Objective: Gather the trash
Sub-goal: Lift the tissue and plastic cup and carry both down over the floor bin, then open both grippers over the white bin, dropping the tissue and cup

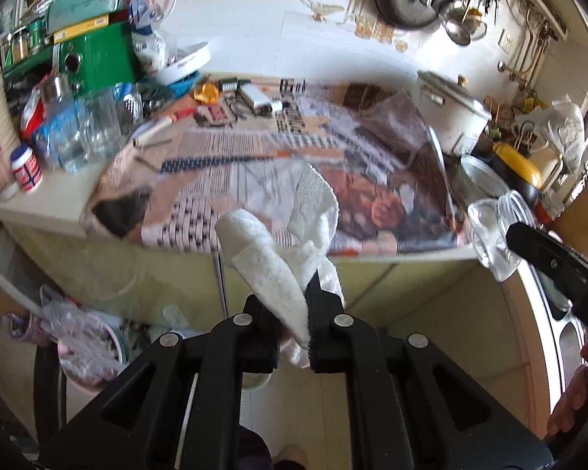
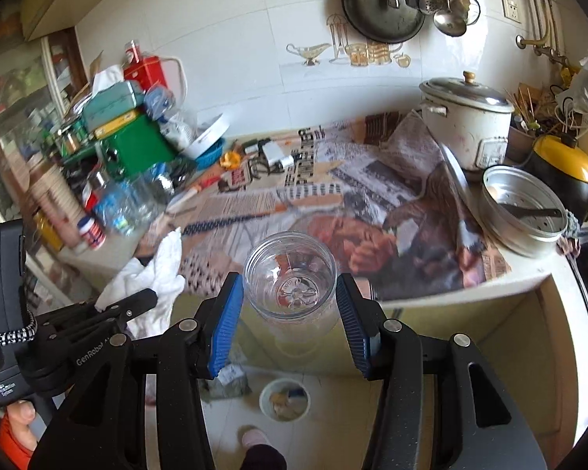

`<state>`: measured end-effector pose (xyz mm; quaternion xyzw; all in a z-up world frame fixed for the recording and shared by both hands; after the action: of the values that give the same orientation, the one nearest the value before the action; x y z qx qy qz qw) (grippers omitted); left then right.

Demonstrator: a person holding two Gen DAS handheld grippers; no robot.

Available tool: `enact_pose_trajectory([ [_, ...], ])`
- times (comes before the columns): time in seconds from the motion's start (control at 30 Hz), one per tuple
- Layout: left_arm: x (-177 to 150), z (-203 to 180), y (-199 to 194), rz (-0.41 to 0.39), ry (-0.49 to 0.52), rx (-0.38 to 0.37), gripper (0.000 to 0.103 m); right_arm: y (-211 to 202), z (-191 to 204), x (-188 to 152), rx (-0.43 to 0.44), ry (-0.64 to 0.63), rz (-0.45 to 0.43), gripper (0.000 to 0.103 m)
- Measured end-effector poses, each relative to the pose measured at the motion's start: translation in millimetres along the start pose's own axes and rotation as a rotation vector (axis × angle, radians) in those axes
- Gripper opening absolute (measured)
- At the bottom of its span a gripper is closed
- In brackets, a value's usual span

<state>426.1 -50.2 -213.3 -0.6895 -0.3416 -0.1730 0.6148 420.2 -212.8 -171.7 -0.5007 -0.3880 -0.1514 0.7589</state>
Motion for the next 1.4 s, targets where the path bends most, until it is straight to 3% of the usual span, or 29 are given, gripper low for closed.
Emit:
enact_pose_trajectory([
  [0.2,-44.1,9.0,20.1,0.086,-0.004,0.012,0.009,13.7,1.8,-34.4,0.013,0.02,0.062,0.046],
  [0.37,-86.4,27.0,61.7,0.189,-0.002,0.02,0.009,48.1,1.8,-74.1,0.008,0.058,0.135,0.046],
  [0.77,-190.0,88.2,210.0,0.368,0.039,-0.01,0.009,182.1,-4.9,-196.2,-0.038,0.182,0.288,0.046],
  [1.1,-285.6,138.8,339.2,0.497,-0.055,-0.03,0.009,287.9,-28.7,-311.4,-0.073,0.235,0.421,0.046],
  [1.4,-321.4,157.2,387.3,0.54,-0.064,-0.073,0.012,326.9,-15.3,-346.6,-0.009,0.226,0.444,0.046],
])
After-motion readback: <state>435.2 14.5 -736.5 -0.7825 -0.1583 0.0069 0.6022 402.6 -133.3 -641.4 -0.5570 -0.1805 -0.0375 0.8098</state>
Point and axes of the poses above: each gripper's, at about its wrist camera, not at the fingertips, and y roughly the way its jaws point, z to its left, x to its top, the point moved 8 cm from there along y, roughly the way its jaws point, and after that the axes turned 2 degrees about -z, right-handed, at the moved point
